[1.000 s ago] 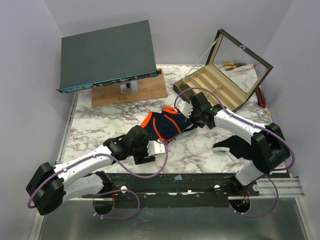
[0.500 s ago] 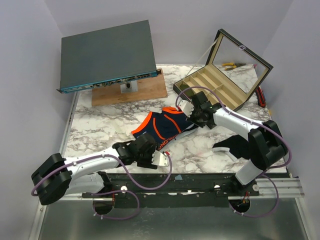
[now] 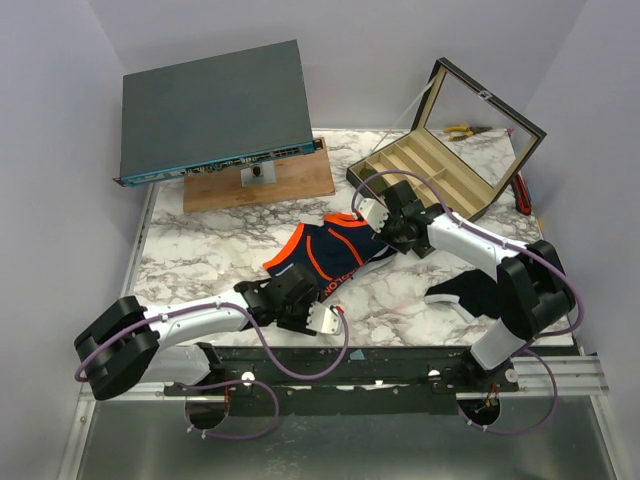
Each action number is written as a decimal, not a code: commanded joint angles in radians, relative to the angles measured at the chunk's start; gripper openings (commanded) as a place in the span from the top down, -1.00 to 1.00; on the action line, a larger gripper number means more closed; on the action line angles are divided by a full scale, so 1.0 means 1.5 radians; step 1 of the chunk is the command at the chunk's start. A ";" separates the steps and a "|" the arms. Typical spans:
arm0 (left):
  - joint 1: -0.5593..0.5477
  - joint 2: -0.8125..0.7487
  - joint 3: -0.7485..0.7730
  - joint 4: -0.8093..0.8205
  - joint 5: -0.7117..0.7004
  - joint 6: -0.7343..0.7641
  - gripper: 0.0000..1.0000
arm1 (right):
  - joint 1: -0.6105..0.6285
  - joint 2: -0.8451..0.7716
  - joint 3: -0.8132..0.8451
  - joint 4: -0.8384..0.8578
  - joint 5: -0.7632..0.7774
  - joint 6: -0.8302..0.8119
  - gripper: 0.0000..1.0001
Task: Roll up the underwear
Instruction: Flatten out the underwear at the center of the board.
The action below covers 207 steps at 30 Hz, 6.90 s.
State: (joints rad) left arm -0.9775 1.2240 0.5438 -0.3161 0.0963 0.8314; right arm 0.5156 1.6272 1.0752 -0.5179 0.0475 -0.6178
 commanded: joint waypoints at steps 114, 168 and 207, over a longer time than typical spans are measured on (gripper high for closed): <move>0.437 0.306 0.367 -0.127 0.158 -0.516 -0.04 | -0.044 0.279 0.300 -0.221 -0.063 0.076 0.99; 0.473 0.187 0.354 -0.150 0.321 -0.469 1.00 | -0.056 0.195 0.271 -0.204 0.010 0.078 0.99; 0.529 -0.072 0.359 -0.215 0.385 -0.240 1.00 | -0.066 -0.084 0.150 0.022 -0.210 0.074 0.99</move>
State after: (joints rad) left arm -0.1238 1.2102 1.3659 -0.6662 0.6979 0.3977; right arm 0.4213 1.6016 1.5948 -0.5934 -0.1551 -0.4835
